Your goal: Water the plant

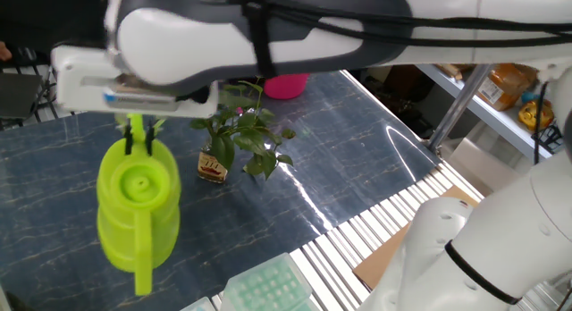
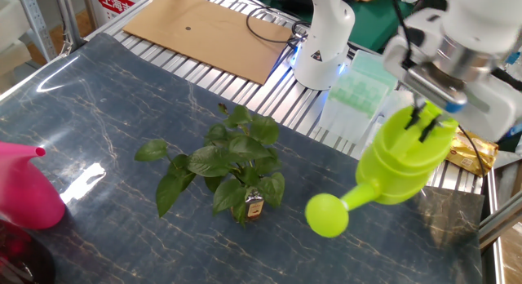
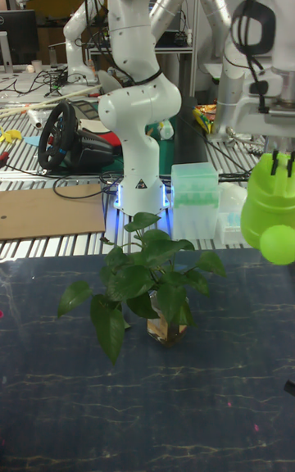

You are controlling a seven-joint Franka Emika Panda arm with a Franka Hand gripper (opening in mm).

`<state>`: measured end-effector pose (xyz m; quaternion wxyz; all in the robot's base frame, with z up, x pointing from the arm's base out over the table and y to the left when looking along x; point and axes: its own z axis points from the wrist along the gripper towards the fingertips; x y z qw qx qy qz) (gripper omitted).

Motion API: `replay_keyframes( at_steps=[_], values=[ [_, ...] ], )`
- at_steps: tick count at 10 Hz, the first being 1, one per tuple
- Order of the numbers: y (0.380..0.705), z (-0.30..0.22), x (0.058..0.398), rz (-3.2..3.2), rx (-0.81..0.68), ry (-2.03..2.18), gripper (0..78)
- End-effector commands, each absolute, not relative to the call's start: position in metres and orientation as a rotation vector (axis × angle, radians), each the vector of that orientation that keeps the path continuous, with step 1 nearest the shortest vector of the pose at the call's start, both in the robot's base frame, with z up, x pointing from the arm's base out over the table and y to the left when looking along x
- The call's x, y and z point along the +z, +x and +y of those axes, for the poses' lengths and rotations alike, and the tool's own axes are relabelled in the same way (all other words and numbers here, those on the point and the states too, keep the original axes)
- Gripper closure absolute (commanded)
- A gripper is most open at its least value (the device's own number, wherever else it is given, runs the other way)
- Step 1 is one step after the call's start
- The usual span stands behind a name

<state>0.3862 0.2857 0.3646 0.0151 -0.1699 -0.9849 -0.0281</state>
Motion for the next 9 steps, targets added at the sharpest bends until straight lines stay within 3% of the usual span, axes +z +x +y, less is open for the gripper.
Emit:
replay_keyframes(
  at_steps=[1,9],
  values=[
    [0.389,0.309,0.331,-3.123,-0.086,-0.511,76.4],
    [0.401,0.322,0.281,-3.167,-0.092,-0.481,76.4]
  ],
)
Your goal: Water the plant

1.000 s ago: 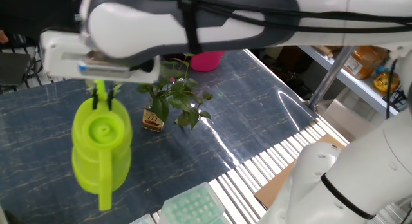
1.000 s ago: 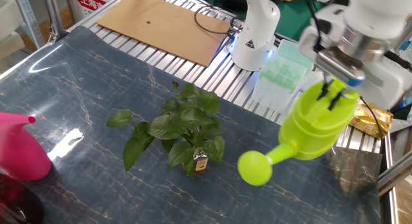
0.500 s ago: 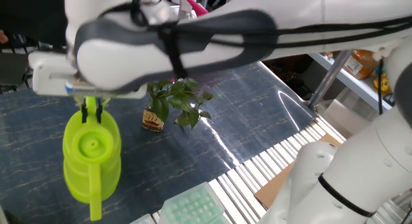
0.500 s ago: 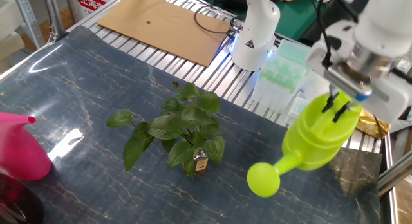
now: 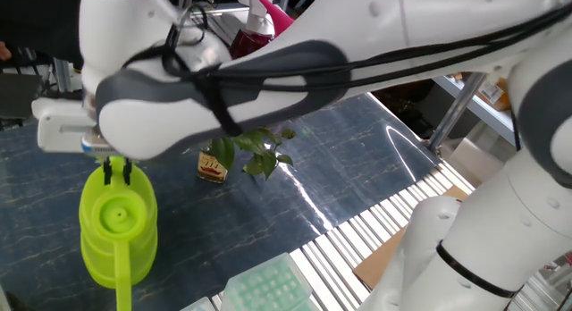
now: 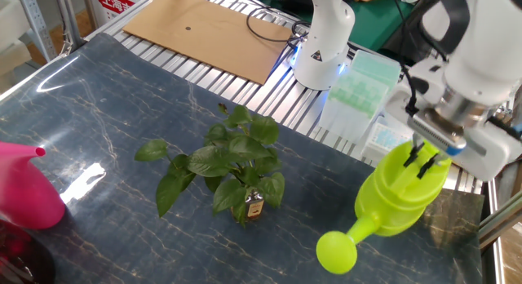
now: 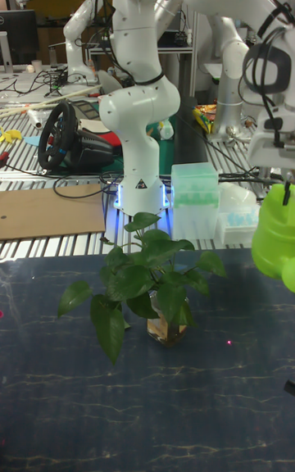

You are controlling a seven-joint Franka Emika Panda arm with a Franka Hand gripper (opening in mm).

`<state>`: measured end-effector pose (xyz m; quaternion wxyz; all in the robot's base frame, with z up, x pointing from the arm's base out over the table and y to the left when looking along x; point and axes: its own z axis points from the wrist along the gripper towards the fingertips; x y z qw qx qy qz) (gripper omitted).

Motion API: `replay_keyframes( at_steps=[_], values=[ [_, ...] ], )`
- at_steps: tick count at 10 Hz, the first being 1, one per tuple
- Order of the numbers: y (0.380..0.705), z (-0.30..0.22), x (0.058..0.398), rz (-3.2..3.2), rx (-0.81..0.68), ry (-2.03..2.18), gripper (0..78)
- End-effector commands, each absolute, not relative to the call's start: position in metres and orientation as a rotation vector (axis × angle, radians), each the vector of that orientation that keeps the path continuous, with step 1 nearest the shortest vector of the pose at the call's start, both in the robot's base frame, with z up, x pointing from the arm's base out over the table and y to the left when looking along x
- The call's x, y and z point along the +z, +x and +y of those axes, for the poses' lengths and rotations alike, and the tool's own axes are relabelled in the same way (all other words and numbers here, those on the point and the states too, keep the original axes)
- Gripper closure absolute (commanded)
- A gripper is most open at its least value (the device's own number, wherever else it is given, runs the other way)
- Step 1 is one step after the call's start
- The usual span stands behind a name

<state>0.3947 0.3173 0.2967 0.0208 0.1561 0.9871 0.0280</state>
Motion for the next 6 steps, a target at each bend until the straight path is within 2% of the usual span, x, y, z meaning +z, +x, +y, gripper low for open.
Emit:
replay_keyframes(
  at_steps=[1,6],
  values=[
    [0.401,0.322,0.278,3.039,0.088,0.461,76.4],
    [0.404,0.323,0.260,3.014,0.081,0.446,76.4]
  ],
)
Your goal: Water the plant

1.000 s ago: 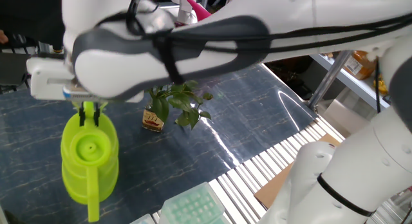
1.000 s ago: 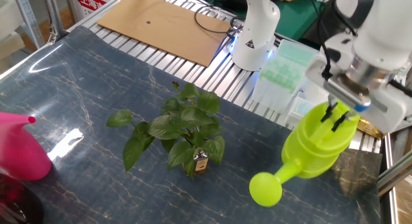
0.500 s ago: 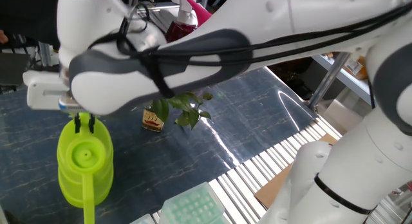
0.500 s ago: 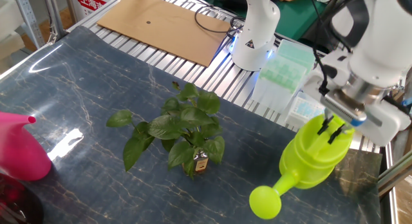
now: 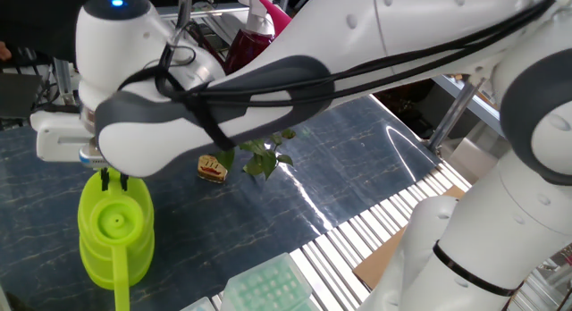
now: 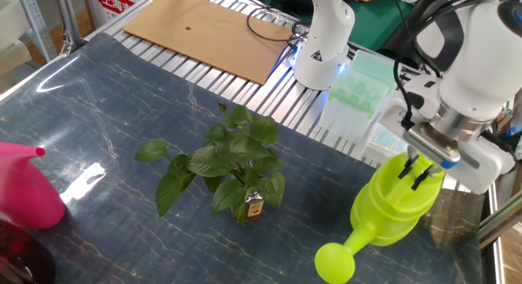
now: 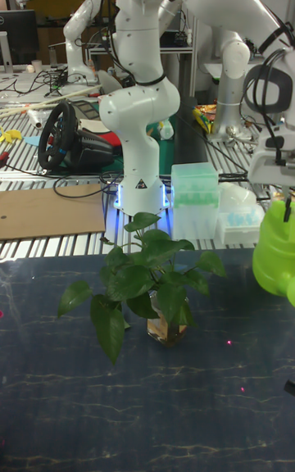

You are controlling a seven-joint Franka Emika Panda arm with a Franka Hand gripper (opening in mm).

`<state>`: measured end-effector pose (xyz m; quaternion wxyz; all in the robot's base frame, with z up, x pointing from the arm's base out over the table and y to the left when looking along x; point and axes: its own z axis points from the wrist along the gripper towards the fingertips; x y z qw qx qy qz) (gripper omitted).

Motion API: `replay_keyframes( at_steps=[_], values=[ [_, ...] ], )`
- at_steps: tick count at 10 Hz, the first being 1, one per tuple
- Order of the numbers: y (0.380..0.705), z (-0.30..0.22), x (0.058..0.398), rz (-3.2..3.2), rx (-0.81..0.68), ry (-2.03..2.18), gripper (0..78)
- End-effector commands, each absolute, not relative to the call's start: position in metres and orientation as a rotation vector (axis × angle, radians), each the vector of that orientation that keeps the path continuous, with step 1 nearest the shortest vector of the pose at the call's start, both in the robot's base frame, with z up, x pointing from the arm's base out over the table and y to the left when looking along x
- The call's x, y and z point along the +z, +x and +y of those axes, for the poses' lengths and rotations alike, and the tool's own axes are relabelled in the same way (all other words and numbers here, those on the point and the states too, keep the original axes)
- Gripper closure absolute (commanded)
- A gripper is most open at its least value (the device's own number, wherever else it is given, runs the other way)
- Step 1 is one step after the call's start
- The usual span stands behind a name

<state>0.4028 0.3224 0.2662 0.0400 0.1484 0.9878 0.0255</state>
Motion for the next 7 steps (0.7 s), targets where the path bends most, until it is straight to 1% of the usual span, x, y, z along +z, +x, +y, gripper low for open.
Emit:
replay_keyframes(
  at_steps=[1,5,6,7],
  values=[
    [0.4046,0.3232,0.2573,3.013,0.074,0.446,76.4],
    [0.4047,0.3232,0.2560,3.015,0.063,0.439,76.4],
    [0.4046,0.3235,0.2562,3.014,0.065,0.440,0.1],
    [0.4046,0.3235,0.2562,3.014,0.065,0.440,0.1]
  ],
)
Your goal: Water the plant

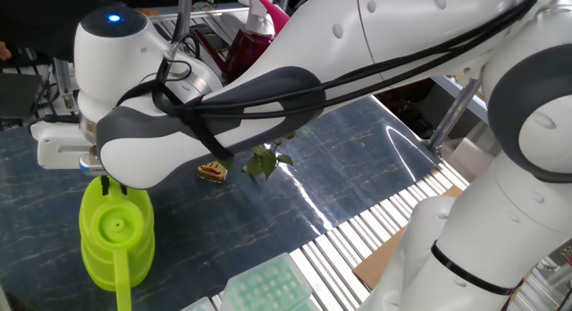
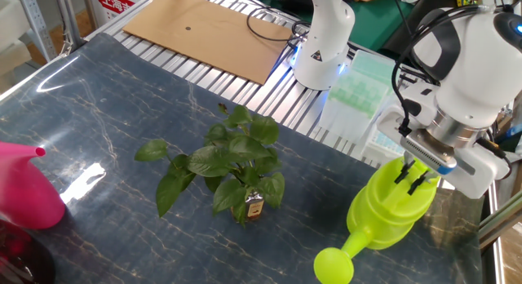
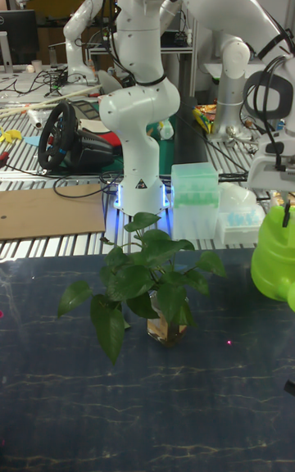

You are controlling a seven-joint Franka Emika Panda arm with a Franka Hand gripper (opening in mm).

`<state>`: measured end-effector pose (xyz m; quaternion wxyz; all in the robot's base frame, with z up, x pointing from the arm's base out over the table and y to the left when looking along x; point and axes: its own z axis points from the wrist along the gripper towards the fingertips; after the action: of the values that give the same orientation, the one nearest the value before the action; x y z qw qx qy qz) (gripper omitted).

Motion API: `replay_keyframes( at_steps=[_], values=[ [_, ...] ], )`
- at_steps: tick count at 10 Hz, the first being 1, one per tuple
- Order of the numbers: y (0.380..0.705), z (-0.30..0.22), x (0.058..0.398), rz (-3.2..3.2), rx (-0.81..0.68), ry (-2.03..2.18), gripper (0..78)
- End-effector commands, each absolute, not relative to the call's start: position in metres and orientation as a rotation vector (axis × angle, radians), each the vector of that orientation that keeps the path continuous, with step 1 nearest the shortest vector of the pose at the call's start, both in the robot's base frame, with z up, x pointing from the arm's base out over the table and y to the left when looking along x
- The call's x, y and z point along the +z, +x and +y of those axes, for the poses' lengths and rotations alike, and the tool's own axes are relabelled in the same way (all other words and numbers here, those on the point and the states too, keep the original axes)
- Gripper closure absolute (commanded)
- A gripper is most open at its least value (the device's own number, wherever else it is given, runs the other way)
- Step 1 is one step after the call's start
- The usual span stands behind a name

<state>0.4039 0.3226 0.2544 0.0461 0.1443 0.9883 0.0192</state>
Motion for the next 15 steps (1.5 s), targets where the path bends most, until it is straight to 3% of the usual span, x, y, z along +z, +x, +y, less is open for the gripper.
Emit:
replay_keyframes(
  at_steps=[1,12,13,15],
  values=[
    [0.405,0.323,0.256,3.014,0.065,0.440,0.1],
    [0.405,0.323,0.256,3.014,0.065,0.440,0.1],
    [0.401,0.325,0.284,3.046,0.061,0.464,0.1],
    [0.398,0.322,0.301,3.060,0.058,0.496,0.1]
  ],
)
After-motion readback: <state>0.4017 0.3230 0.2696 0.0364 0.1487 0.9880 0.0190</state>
